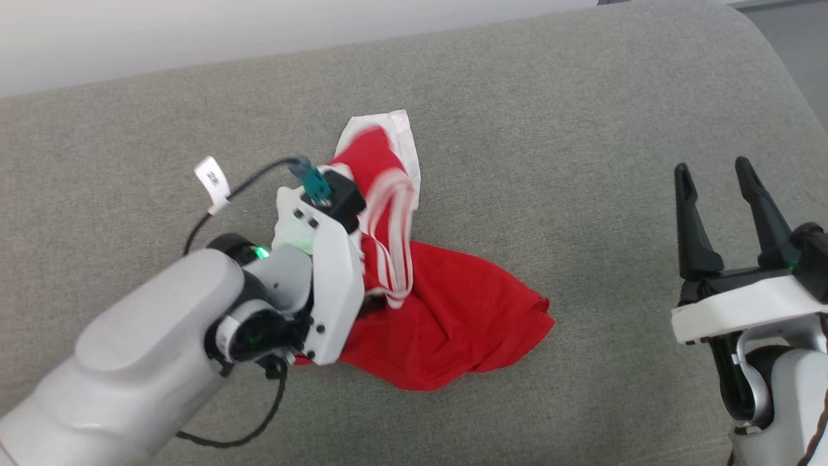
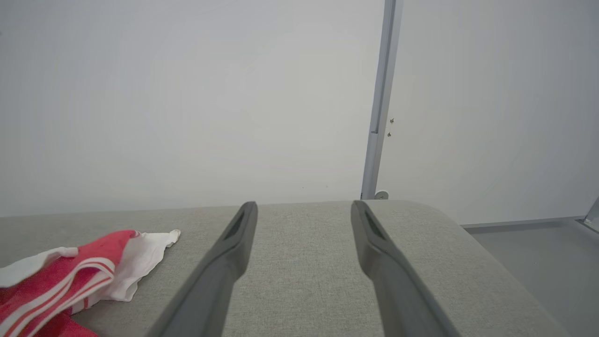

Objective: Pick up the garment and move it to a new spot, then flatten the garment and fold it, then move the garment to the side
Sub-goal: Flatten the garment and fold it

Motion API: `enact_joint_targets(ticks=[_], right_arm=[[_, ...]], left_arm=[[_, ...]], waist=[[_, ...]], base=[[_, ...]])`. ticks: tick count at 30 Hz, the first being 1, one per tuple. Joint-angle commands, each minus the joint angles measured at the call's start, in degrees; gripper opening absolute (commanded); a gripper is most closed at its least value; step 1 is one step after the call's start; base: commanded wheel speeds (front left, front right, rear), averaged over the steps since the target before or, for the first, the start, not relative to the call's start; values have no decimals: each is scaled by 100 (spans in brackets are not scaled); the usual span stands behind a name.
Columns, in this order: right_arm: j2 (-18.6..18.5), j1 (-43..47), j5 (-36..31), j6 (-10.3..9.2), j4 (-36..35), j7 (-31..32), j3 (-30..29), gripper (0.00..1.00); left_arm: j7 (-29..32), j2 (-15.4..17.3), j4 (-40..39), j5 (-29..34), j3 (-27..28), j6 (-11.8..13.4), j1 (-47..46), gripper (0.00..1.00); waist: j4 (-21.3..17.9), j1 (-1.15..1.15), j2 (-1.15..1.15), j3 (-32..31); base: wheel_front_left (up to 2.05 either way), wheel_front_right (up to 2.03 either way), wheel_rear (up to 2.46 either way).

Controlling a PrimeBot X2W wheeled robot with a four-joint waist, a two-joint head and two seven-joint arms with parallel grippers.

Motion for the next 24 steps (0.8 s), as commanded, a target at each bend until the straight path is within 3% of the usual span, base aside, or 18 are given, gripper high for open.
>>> enact_joint_targets(ticks=[1, 2, 3, 4, 16, 24], right_arm=[[20, -67, 20, -2, 12, -44, 30, 100], [28, -79, 22, -2, 30, -50, 49, 100], [36, -100, 25, -2, 46, -63, 62, 100], [44, -124, 33, -2, 61, -78, 76, 100], [23, -121, 61, -2, 125, -159, 71, 100], [63, -124, 91, -2, 137, -170, 127, 100]], left_arm=[[8, -38, 47, 40, -35, -50, 71, 18], [9, -63, 76, 61, -82, -66, 95, 45], [10, -72, 92, 95, -126, -124, 94, 95], [9, -78, 116, 109, -140, -139, 88, 100], [269, 97, -86, -25, 273, 100, -618, 100], [258, 32, 382, 325, 242, -13, -1126, 100]], waist=[[-7, 0, 0, 17], [-13, 0, 0, 28], [-21, 0, 0, 36], [-25, 0, 0, 40], [-35, 0, 0, 10], [-148, 0, 0, 56]], base=[[0, 0, 0], [0, 0, 0], [0, 0, 0], [0, 0, 0], [0, 0, 0], [0, 0, 0]])
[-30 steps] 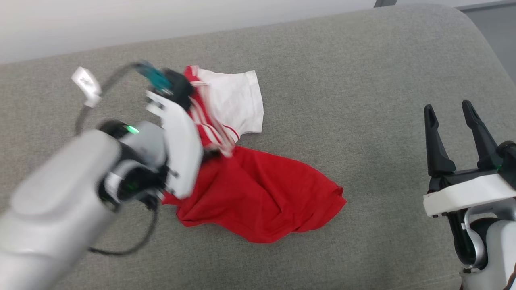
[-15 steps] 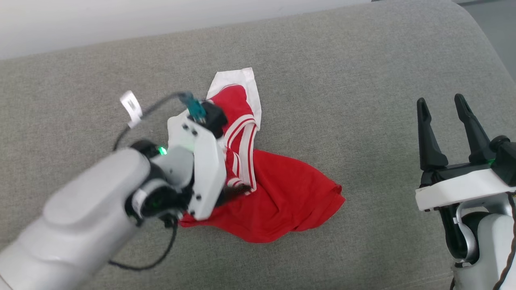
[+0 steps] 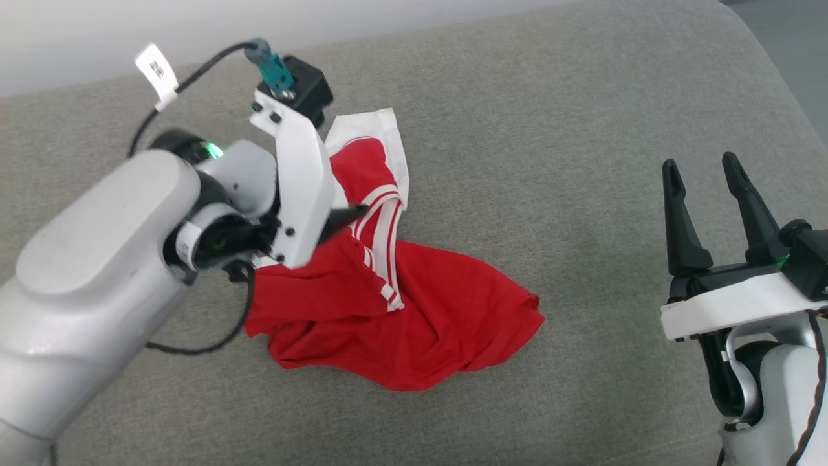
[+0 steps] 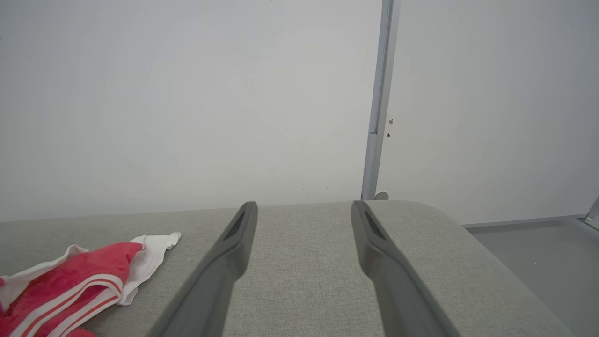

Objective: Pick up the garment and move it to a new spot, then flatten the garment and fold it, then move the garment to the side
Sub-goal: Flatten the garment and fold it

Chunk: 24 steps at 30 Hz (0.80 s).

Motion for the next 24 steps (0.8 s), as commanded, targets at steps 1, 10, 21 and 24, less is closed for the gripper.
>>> enact_joint_targets(ticks=[1, 10, 21, 24], right_arm=[[25, -22, 50, -2, -2, -29, 18, 100], [89, -74, 95, -2, 98, -113, 127, 100], [110, -90, 122, -2, 185, -195, 62, 100], [112, -121, 108, -2, 200, -194, 27, 100]], left_arm=[[-43, -15, 132, 108, -41, -57, -117, 100], [-283, -258, 1451, 535, -339, -356, -224, 100], [-208, -342, 2130, 541, -450, -475, -292, 0], [-248, -359, 2147, 483, -400, -527, -341, 0]], waist=[[-44, 0, 0, 30], [-300, 0, 0, 223], [-361, 0, 0, 334], [-328, 0, 0, 337]], base=[[0, 0, 0], [0, 0, 0], [0, 0, 0], [0, 0, 0]])
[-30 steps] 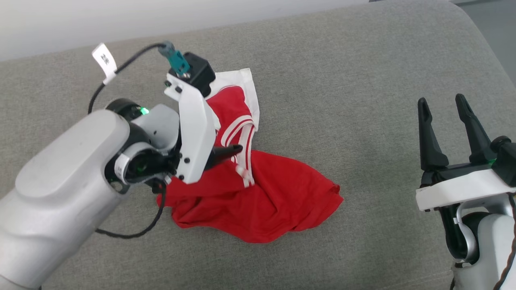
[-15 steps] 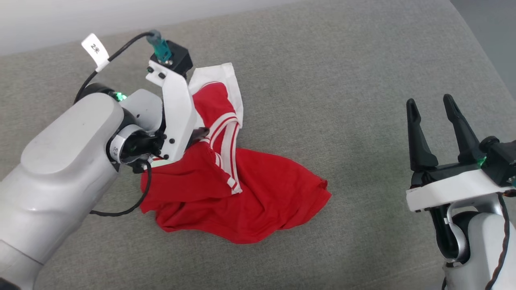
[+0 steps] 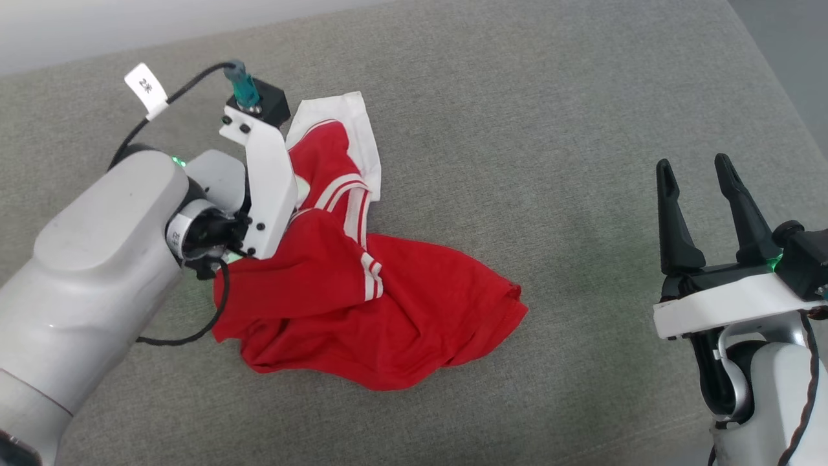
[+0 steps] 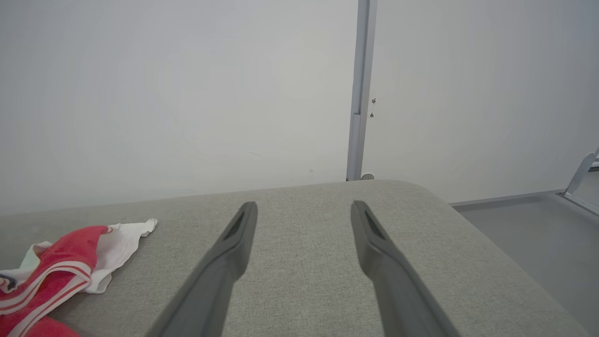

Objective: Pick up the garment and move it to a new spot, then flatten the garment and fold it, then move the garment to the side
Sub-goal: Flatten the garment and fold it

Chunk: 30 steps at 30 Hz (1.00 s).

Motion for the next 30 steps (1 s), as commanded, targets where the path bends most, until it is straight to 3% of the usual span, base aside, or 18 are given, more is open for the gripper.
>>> enact_joint_targets(ticks=[1, 7, 8, 10, 11, 17, 19, 21, 22, 30], right_arm=[[16, -68, 14, -2, -5, -13, -12, 100], [11, -94, -11, -2, 32, 6, -52, 100], [6, -98, -14, -2, 34, 10, -62, 100], [-3, -102, -9, -2, 35, 11, -57, 100], [-12, -99, -4, -2, 33, 11, -62, 100], [-36, -73, 35, -2, -1, 5, -60, 100], [-41, -54, 46, -2, -16, 1, -63, 100], [-43, -46, 42, -2, -26, 6, -63, 100], [-41, -54, 41, -2, -30, 12, -63, 100], [-35, -67, 90, -2, -63, 30, -84, 100]], left_arm=[[-32, -2, -11, -8, 38, -20, -71, 0], [-113, 54, -187, -128, 149, -56, -139, 0], [-117, 61, -235, -172, 180, -54, -124, 4], [-137, 98, -330, -214, 213, -26, -96, 22], [-110, 131, -377, -226, 212, -11, -69, 0], [-133, 279, -703, -303, 289, 49, 7, 0], [-118, 319, -798, -315, 308, 90, 68, 9], [-66, 352, -850, -298, 274, 115, 133, 26], [-51, 369, -889, -288, 248, 119, 154, 0], [-125, 575, -1102, -378, 412, 296, 150, 0]], waist=[[17, 0, 0, -3], [128, 0, 0, -38], [153, 0, 0, -42], [186, 0, 0, -46], [202, 0, 0, -49], [270, 0, 0, -44], [290, 0, 0, -37], [308, 0, 0, -26], [311, 0, 0, -17], [354, 0, 0, 5]], base=[[0, 0, 0], [0, 0, 0], [0, 0, 0], [0, 0, 0], [0, 0, 0], [0, 0, 0], [0, 0, 0], [0, 0, 0], [0, 0, 0], [0, 0, 0]])
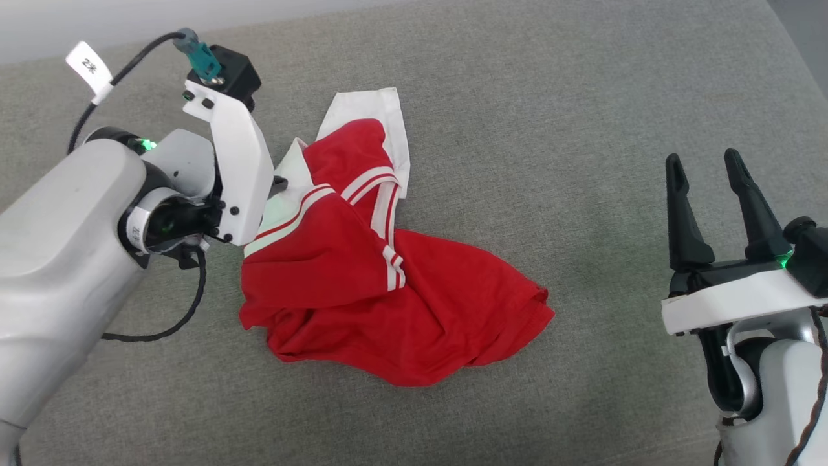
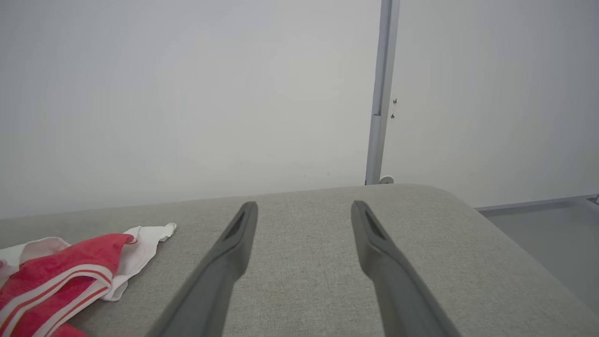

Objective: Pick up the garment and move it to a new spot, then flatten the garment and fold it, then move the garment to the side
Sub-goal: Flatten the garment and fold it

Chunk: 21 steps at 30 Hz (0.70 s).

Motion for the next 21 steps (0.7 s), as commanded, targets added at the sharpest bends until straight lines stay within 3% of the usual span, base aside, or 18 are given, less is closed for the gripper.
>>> enact_joint_targets(ticks=[1, 6, 9, 21], right_arm=[[-14, -22, 35, -2, -28, 20, -41, 100], [-9, -20, 25, -2, -47, 58, -85, 100], [-6, -22, -3, -2, -76, 86, -109, 100], [-79, 72, -59, -2, -265, 231, -212, 100]], left_arm=[[-40, 67, -93, -20, 60, 46, 31, 0], [-110, 321, -294, 45, 126, 109, 77, 0], [-159, 550, -489, 50, 203, 277, 179, 0], [9, 2041, -1521, -40, 382, 1457, 1059, 0]], waist=[[30, 0, 0, -15], [87, 0, 0, -32], [139, 0, 0, -44], [477, 0, 0, -95]], base=[[0, 0, 0], [0, 0, 0], [0, 0, 0], [0, 0, 0]])
